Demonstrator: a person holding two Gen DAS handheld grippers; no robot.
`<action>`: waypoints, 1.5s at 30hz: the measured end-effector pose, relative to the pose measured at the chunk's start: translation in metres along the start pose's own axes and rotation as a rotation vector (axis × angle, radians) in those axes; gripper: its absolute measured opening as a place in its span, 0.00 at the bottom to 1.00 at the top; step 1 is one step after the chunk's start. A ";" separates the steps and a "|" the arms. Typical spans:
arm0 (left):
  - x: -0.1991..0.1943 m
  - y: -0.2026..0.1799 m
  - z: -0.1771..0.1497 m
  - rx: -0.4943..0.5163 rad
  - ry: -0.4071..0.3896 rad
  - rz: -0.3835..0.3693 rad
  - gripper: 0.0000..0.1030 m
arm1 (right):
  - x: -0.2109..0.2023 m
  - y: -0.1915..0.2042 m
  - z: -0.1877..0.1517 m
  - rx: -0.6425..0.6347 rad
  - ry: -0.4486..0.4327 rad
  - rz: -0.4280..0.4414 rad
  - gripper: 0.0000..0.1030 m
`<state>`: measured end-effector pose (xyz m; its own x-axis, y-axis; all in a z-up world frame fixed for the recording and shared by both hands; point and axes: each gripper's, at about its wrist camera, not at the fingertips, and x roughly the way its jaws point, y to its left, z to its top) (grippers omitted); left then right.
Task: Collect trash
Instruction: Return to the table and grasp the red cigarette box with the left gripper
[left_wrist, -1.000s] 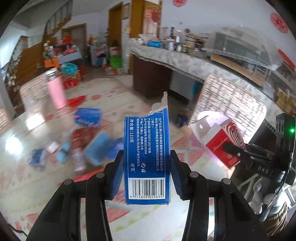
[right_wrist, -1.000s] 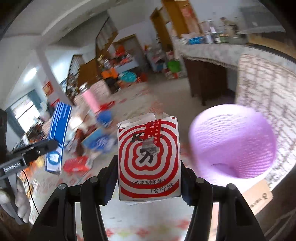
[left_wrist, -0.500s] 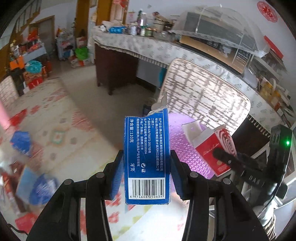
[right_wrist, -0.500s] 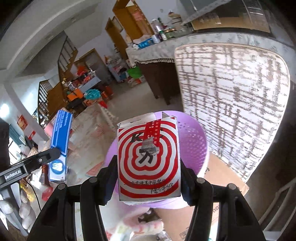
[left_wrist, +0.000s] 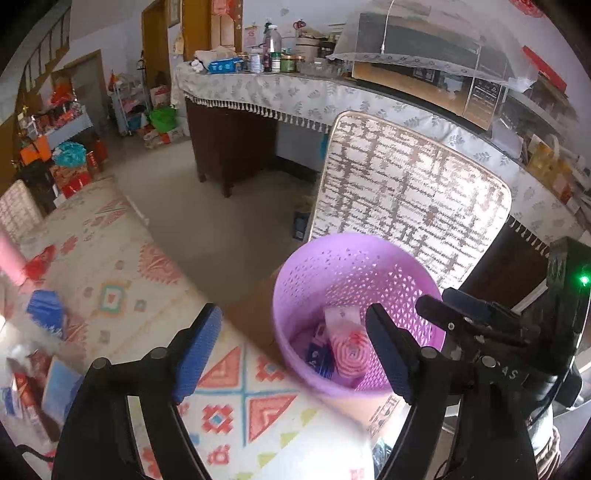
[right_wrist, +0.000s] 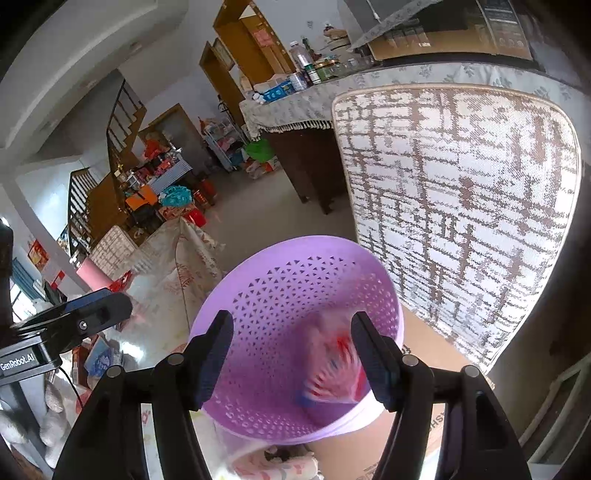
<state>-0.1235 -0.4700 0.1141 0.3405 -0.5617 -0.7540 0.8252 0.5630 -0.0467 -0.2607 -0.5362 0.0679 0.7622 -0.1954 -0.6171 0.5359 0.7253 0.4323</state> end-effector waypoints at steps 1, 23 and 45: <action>-0.004 0.001 -0.003 -0.001 -0.002 0.004 0.78 | 0.000 0.004 -0.002 -0.009 0.002 0.007 0.69; -0.125 0.152 -0.137 -0.217 -0.051 0.320 0.78 | 0.020 0.145 -0.087 -0.184 0.150 0.231 0.72; -0.031 0.315 -0.153 -0.585 0.127 0.092 0.69 | 0.034 0.188 -0.114 -0.253 0.221 0.216 0.73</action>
<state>0.0572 -0.1824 0.0226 0.3122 -0.4384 -0.8428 0.3980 0.8659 -0.3029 -0.1754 -0.3309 0.0528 0.7366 0.1063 -0.6680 0.2443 0.8791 0.4093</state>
